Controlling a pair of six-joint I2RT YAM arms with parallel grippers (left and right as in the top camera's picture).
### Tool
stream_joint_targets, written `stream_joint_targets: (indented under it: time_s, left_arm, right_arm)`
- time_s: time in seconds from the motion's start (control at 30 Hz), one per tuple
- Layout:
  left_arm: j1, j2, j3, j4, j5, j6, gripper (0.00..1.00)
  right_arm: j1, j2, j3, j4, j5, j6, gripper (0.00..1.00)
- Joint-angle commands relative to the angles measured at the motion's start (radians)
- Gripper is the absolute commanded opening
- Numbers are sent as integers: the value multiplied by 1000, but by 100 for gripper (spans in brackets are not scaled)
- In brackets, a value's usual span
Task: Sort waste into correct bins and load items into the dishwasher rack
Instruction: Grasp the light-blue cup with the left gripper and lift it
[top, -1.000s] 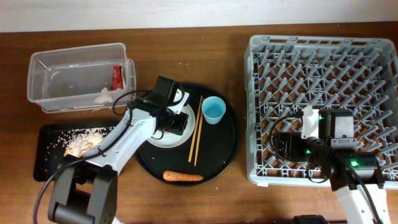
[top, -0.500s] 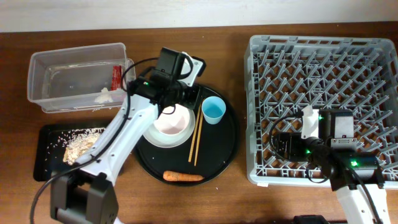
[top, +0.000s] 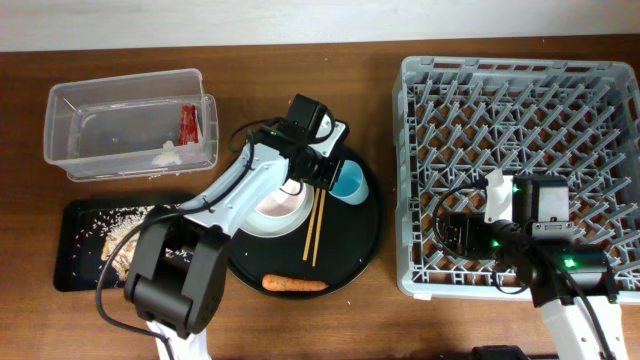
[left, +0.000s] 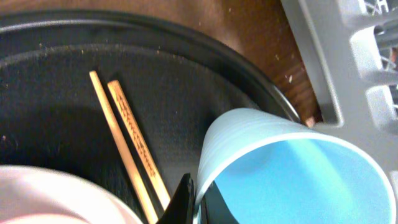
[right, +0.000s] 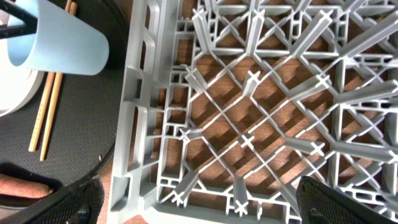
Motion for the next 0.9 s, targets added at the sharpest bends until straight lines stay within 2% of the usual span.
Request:
stream_joint_targets:
  time_s: [0.0,0.03,0.2,0.23,0.3,0.37,0.43,0.53,0.87]
  left_arm:
    - [37,3,98,-76,43,-47,0]
    - [57,3,122,-100,106,-47,0]
    - [211,4,161,-59,709,-47,0]
    - [262,4,161,-49,889,-47,0]
    - [291,4,161,-50,992,-47,0]
    - [295,4,161,-50,999,-47,0]
    - [289,4,161,-54,1009,-47,0]
    - [261,4,161,-53,1099,-47,0]
    - [150,4,161,-50,1103,-47,0]
  right_arm:
    - [-6,-3,13,41,-8,4,98]
    - [-6,-2,13,72,-8,5,98]
    - [-6,64,13,233,-61,37,98]
    - [-6,110,13,288,-226,-23,98]
    - [-6,163,13,348,-489,-110,98]
    - [-6,204,13,406,-728,-174,98]
    - [-6,234,13,468,-864,-192,98]
    - [-5,256,13,538,-885,-191,98]
    - [-5,257,13,590,-935,-191,98]
